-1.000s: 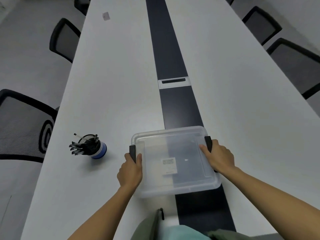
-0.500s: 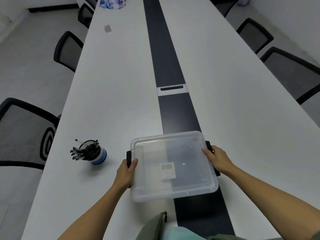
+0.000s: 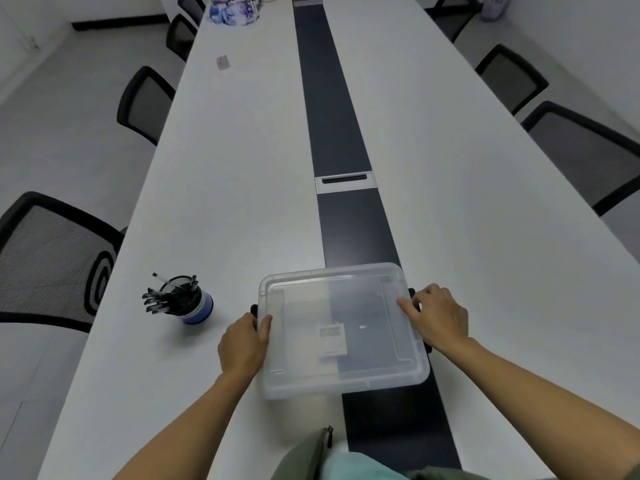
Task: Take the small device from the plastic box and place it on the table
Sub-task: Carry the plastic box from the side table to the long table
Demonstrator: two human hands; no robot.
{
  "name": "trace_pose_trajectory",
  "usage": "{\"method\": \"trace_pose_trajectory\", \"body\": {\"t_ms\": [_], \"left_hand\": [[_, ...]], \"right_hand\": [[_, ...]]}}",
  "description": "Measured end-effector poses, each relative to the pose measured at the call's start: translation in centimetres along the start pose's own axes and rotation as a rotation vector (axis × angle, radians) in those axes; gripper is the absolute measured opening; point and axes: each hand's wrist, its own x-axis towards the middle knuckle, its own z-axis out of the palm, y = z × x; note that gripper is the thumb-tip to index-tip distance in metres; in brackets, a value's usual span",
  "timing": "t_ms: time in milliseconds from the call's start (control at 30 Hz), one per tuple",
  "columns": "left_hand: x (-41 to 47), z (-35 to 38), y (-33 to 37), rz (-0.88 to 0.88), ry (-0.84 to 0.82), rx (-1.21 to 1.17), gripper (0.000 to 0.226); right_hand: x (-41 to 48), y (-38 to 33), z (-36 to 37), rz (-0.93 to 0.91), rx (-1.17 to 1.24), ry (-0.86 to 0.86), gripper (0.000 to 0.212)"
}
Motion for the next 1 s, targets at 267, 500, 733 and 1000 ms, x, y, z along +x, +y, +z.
{"method": "trace_pose_trajectory", "body": {"t_ms": [267,500,733,1000], "left_hand": [[1.1,-2.4,1.1,-0.048,0.021,-0.089,0.042],[6.3,-7.0,5.3,-0.403,-0.100,-0.863,0.037],[8.5,-4.1,3.9,-0.395,-0.131,-0.716,0.030],[6.1,1.8,1.6,-0.169,-0.331,-0.169,0.041]], "right_hand": [[-0.8,-1.3,-2.2,0.069,0.072,-0.034,0.054],[3.7,-3.8,-7.9,0.329,1.087,-0.545,0.020],[11.7,-5.6,-7.4,0.539,1.152,-0.369,0.024],[17.0,-7.0,-3.6,0.575,0.996,-0.359,0.039]]}}
